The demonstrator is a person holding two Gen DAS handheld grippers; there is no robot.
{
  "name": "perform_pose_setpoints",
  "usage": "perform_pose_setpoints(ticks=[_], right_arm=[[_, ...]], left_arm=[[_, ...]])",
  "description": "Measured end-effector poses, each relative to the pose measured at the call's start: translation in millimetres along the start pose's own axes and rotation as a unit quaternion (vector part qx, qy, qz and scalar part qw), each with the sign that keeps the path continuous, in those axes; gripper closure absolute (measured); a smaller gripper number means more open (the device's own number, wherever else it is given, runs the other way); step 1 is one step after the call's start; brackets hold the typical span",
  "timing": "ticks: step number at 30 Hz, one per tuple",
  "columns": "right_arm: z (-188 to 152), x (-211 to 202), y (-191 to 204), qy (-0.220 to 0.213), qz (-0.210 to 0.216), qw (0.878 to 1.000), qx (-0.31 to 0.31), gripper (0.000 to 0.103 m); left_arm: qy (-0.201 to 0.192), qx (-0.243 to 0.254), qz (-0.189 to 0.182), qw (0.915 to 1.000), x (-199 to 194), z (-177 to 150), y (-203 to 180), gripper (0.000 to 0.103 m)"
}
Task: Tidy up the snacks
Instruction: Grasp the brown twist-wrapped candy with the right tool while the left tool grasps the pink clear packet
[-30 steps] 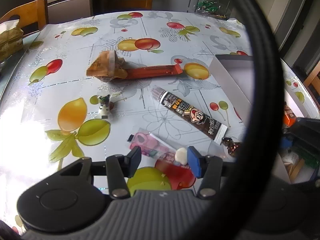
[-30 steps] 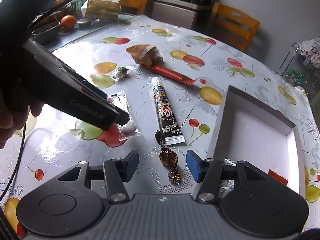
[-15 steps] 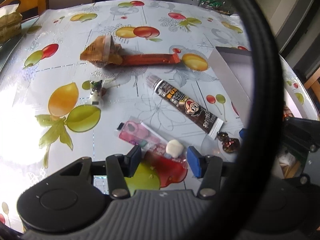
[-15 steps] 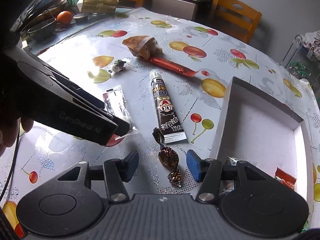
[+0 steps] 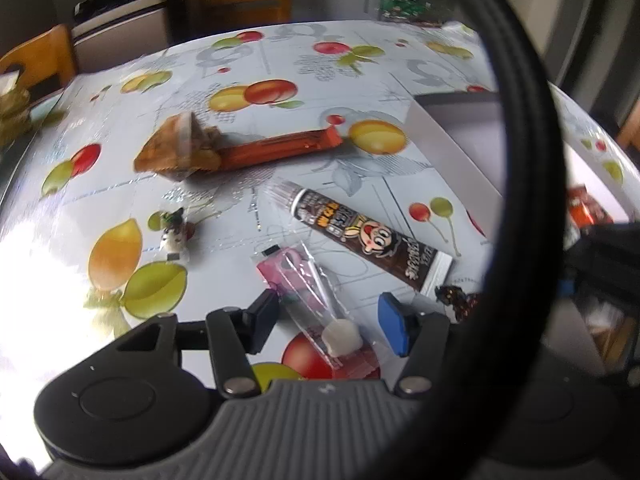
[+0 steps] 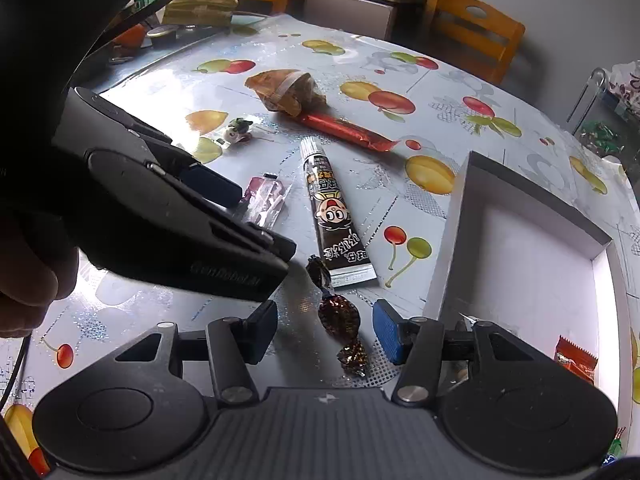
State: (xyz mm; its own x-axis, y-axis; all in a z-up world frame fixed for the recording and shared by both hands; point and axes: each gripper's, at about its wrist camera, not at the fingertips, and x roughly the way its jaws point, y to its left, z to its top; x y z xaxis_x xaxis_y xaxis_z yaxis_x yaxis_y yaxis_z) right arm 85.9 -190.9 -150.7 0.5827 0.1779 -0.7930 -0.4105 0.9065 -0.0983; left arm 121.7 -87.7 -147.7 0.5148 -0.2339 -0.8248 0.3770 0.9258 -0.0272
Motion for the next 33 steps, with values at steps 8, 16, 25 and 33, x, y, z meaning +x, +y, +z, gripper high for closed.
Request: perform_pose_setpoints(ticks=[8, 16, 25, 33], right_arm=[[-1, 3, -3, 0.002, 0.008, 1.000, 0.003, 0.049], [1, 5, -3, 0.002, 0.021, 1.000, 0.008, 0.056], [1, 5, -1, 0.002, 0.020, 1.000, 0.008, 0.059], [1, 4, 3, 0.002, 0.032, 0.999, 0.011, 0.075]], left_arm=[[-0.002, 0.031, -0.020, 0.9993, -2, -6, -1, 0.052], [-0.009, 0.048, -0.033, 0.9983, -4, -7, 2, 0.071], [-0.006, 0.046, -0.036, 0.9982, -7, -9, 2, 0.087], [-0.002, 0.032, -0.042, 0.9986, -11, -12, 9, 0.091]])
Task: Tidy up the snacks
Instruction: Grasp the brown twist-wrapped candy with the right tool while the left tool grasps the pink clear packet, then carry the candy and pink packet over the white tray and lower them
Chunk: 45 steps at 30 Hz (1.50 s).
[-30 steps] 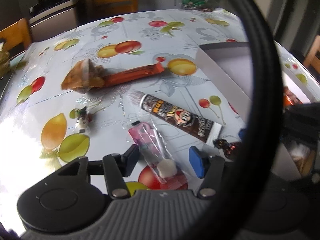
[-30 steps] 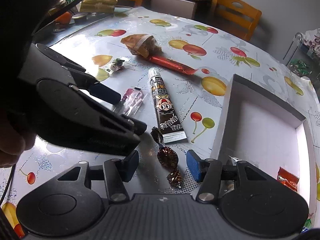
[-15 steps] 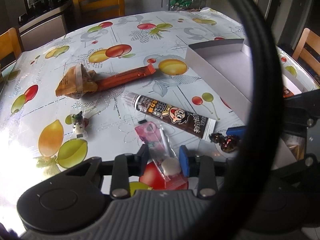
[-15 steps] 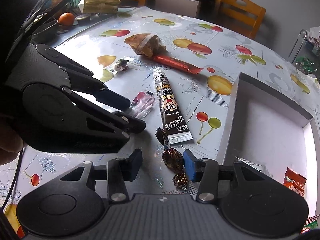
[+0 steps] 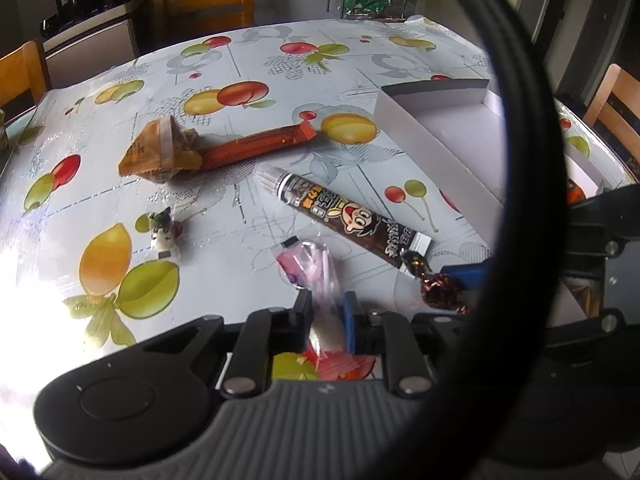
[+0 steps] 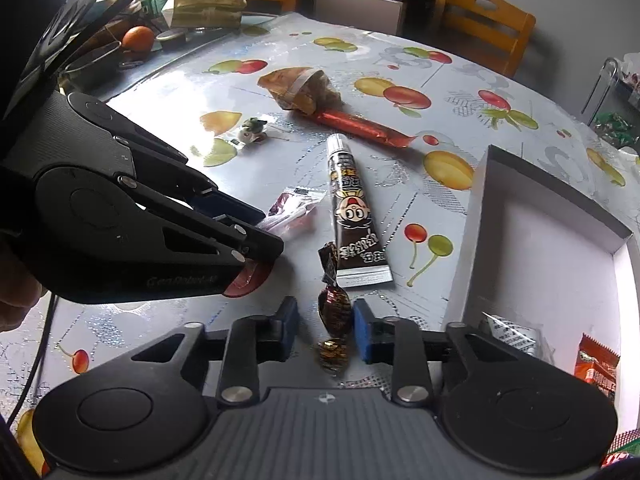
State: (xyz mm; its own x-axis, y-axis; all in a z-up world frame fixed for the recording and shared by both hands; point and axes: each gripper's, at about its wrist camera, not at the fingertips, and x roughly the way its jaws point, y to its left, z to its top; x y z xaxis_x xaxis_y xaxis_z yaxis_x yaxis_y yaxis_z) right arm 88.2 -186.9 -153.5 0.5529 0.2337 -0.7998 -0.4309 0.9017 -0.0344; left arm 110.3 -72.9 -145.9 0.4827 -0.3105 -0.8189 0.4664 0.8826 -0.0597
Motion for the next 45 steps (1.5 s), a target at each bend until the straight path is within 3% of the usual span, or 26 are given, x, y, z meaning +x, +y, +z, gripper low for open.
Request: perform_pose_setpoints(ticks=[2, 20, 45], right_arm=[[0, 0, 1, 0.000, 0.002, 1.000, 0.005, 0.084], [5, -26, 1, -0.023, 0.003, 0.999, 0.025, 0.085], [-8, -77, -34, -0.073, -0.062, 0.992, 0.079, 0.085]], left_arm=[[0.002, 0.000, -0.001, 1.0000, -1, -1, 1, 0.091], [-0.012, -0.001, 0.007, 0.9999, -23, 4, 3, 0.092], [-0.051, 0.048, -0.027, 0.9972, -45, 40, -47, 0.092]])
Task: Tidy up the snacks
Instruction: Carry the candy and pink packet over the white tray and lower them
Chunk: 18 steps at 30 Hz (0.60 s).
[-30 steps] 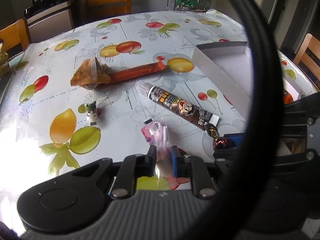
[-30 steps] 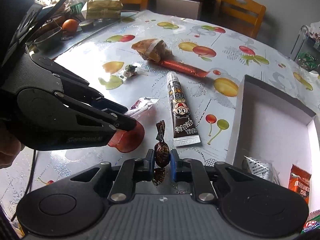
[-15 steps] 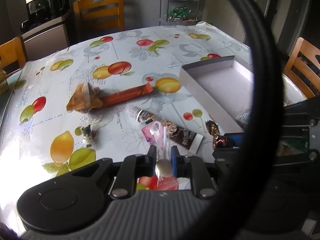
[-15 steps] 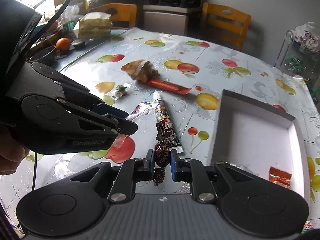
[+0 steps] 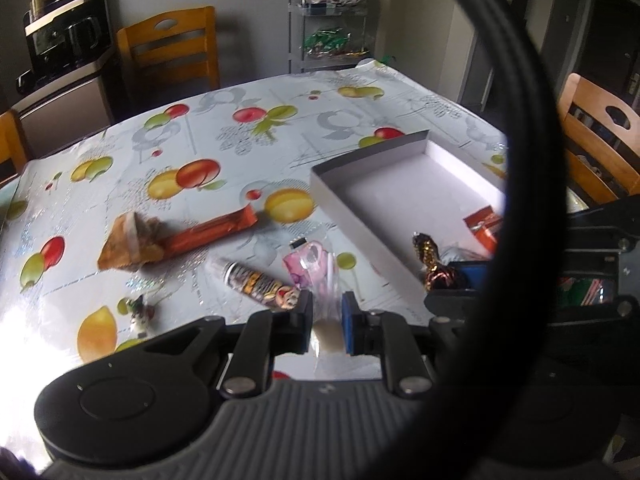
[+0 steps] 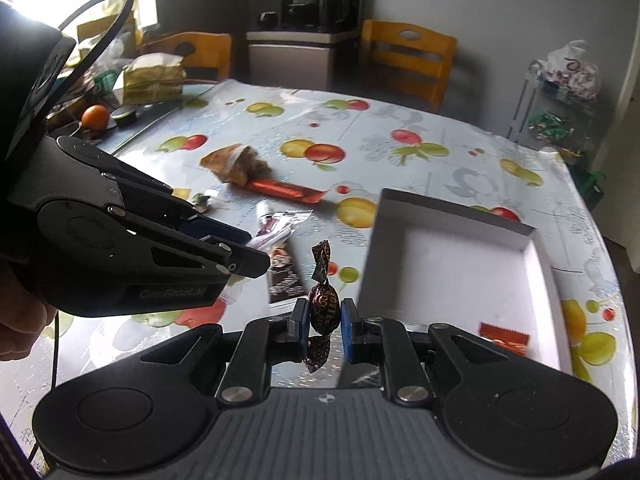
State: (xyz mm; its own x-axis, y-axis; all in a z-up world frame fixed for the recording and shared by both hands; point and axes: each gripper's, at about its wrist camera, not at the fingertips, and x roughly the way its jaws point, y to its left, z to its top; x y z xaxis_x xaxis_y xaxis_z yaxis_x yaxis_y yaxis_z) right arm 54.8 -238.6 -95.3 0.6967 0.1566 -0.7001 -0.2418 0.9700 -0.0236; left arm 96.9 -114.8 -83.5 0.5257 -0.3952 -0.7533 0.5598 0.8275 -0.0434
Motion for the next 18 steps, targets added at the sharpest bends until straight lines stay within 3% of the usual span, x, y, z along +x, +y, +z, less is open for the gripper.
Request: perform_pose_setpoints(ticks=[18], right_arm=[[-9, -18, -43, -0.014, -0.056, 0.997, 0.046, 0.085]], left_arm=[[-0.014, 0.031, -0.029, 0.9990, 7, 23, -31, 0.092]])
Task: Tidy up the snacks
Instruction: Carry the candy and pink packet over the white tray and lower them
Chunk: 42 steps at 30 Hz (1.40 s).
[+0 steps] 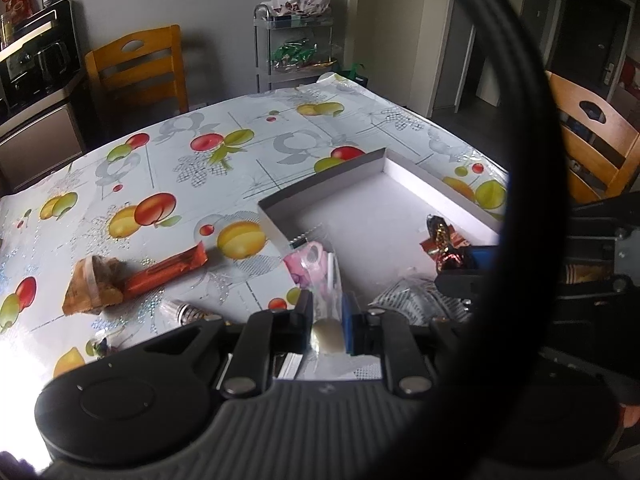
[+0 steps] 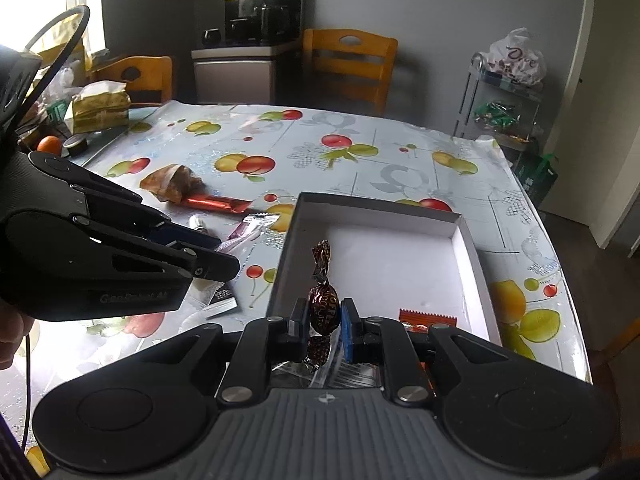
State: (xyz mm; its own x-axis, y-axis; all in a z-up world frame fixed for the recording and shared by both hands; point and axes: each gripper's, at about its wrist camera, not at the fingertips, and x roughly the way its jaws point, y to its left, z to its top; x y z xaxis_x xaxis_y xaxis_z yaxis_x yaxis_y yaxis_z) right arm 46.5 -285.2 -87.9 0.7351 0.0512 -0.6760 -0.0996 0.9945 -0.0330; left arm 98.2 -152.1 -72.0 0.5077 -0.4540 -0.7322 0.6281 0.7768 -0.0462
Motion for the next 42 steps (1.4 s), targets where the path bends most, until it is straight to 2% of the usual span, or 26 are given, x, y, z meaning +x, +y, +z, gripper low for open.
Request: perform_pose_setpoints(ticks=[10, 20, 42], right_arm=[[-3, 0, -12, 0.004, -0.016, 1.000, 0.006, 0.085], [-9, 11, -32, 0.025, -0.044, 0.999, 0.006, 0.085], [-16, 30, -47, 0.047, -0.049, 0.998, 0.009, 0.085]], left_arm=[[-0.004, 0.014, -0.016, 0.9998, 10, 13, -15, 0.092], [0.003, 0.043, -0.035, 0.9985, 25, 21, -39, 0.092], [0.033, 0.072, -0.052, 0.9955, 59, 24, -60, 0.092]])
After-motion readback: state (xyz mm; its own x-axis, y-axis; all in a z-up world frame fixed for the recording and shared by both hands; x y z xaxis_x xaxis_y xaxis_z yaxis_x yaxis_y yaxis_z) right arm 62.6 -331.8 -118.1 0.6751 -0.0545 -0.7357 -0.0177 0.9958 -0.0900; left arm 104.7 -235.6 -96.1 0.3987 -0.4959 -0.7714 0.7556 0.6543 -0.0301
